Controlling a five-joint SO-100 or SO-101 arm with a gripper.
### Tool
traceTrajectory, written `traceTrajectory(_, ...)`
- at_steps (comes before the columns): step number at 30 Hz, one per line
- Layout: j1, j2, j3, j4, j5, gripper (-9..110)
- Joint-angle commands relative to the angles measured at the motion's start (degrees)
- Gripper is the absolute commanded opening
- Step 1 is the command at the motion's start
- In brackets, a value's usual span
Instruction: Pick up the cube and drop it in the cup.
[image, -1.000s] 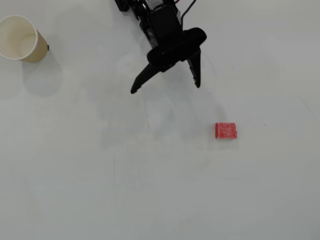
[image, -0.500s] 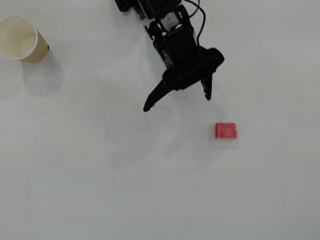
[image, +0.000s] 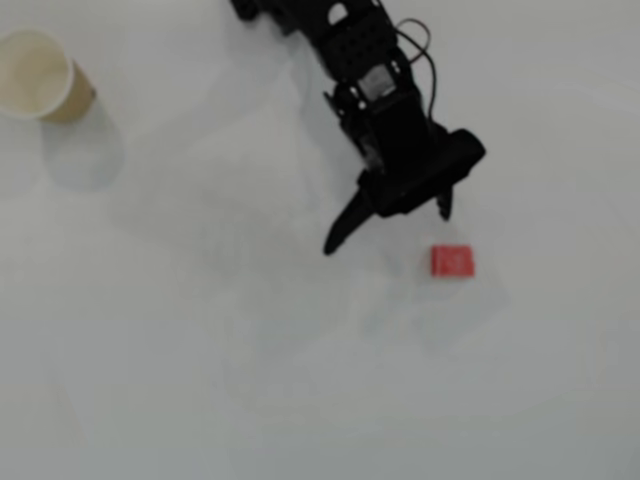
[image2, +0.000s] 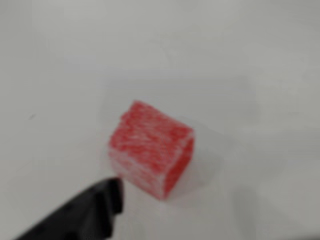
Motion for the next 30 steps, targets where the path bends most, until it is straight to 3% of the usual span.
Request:
traceTrajectory(1,-1.1,-1.4,-9.8,-2.8,-0.2,73)
traceTrajectory(30,-2.2,-16.0,-19.2,-6.2,-0.4,73)
